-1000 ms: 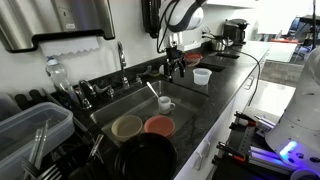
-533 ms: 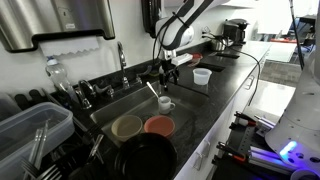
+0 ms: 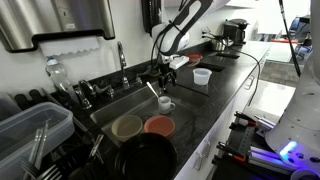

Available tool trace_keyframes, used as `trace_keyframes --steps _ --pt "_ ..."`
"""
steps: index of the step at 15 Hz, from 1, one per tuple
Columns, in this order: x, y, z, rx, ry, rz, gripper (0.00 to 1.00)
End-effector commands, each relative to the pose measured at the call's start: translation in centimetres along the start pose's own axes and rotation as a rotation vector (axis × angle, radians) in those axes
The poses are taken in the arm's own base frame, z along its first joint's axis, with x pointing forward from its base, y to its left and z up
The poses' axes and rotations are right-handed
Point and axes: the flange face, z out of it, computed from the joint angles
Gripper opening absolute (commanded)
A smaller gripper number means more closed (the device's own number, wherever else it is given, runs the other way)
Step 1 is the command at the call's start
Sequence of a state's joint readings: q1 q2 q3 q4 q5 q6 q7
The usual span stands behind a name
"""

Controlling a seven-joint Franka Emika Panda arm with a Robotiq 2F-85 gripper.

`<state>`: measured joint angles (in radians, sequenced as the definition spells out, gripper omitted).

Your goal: Remove the cup from the sink

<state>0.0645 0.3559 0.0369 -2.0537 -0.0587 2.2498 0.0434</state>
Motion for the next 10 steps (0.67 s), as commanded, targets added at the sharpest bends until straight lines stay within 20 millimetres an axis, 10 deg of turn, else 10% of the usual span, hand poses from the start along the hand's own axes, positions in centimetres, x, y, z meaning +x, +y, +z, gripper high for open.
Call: trace_keyframes --steps 1,10 --pt "0.0 0.0 -0.1 0.000 -0.001 0.000 1.00" --pt "0.7 0.3 3.9 -0.036 0.001 0.010 1.00"
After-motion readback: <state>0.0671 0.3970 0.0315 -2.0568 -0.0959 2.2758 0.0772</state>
